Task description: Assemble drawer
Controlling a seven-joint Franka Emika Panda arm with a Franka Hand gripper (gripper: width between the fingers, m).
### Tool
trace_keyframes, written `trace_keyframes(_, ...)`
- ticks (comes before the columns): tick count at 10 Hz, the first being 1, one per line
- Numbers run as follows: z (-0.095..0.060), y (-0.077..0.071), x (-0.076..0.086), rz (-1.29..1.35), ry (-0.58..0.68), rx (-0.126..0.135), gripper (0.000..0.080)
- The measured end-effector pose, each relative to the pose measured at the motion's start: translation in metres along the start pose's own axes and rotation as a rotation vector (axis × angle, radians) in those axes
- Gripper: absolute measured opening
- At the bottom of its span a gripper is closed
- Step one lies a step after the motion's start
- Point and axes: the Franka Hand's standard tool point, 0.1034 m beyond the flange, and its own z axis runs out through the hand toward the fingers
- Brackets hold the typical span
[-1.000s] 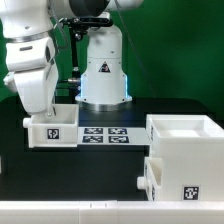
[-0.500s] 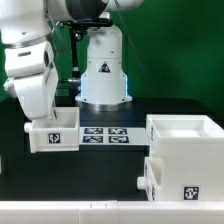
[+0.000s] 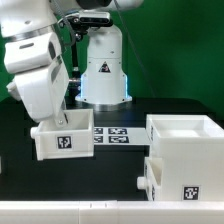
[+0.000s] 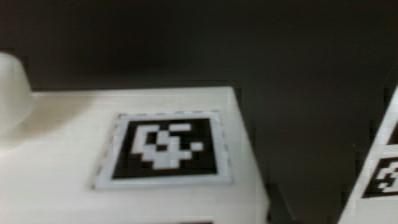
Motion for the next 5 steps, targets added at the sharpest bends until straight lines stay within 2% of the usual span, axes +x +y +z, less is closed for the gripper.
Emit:
trace_keyframes(1,0.0022,-0.0018,-0.0009,0.003,0.003,0.008,0.004)
trace_keyframes(4,0.0041,-0.002,-0.0017,-0.001,0.005,0.007,0.004)
trace_keyframes(5,0.0032,0.0056,-0.0021,-0.028,-0.007,-0.028,0.004)
